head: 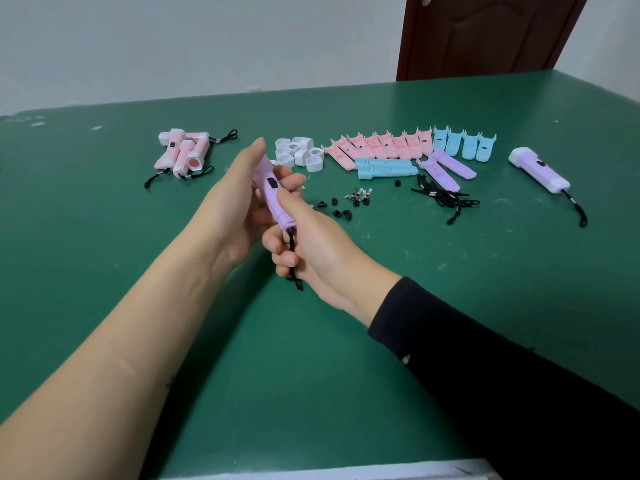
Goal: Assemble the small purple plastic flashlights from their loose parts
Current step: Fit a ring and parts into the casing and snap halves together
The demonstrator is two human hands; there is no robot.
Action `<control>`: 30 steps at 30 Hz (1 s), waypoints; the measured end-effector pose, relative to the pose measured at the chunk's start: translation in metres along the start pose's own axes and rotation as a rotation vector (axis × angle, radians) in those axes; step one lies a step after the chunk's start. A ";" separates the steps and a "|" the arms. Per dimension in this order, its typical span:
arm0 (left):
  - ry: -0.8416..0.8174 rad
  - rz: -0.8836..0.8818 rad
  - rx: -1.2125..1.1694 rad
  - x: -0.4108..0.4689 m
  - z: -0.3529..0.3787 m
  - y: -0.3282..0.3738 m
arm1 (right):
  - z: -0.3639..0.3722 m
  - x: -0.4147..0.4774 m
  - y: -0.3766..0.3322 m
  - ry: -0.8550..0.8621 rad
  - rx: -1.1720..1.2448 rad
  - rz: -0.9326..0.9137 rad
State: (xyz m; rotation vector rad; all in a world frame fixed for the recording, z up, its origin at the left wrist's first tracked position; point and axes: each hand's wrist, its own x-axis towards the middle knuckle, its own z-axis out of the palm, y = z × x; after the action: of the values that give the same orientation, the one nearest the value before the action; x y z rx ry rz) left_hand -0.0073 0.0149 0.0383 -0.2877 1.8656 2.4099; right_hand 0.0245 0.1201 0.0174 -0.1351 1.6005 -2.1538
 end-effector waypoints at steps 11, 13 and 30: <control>-0.034 -0.002 0.062 -0.003 0.001 0.003 | -0.008 0.001 -0.006 -0.083 0.278 0.111; -0.029 -0.002 0.068 -0.002 0.001 0.003 | -0.009 0.000 -0.007 -0.093 0.308 0.135; -0.044 0.024 0.037 -0.002 0.001 0.003 | -0.012 0.000 -0.011 -0.114 0.296 0.237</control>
State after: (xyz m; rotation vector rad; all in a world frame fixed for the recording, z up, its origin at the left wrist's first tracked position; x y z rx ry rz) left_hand -0.0062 0.0154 0.0418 -0.2085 1.9030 2.3739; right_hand 0.0174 0.1329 0.0235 0.0238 1.1569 -2.1254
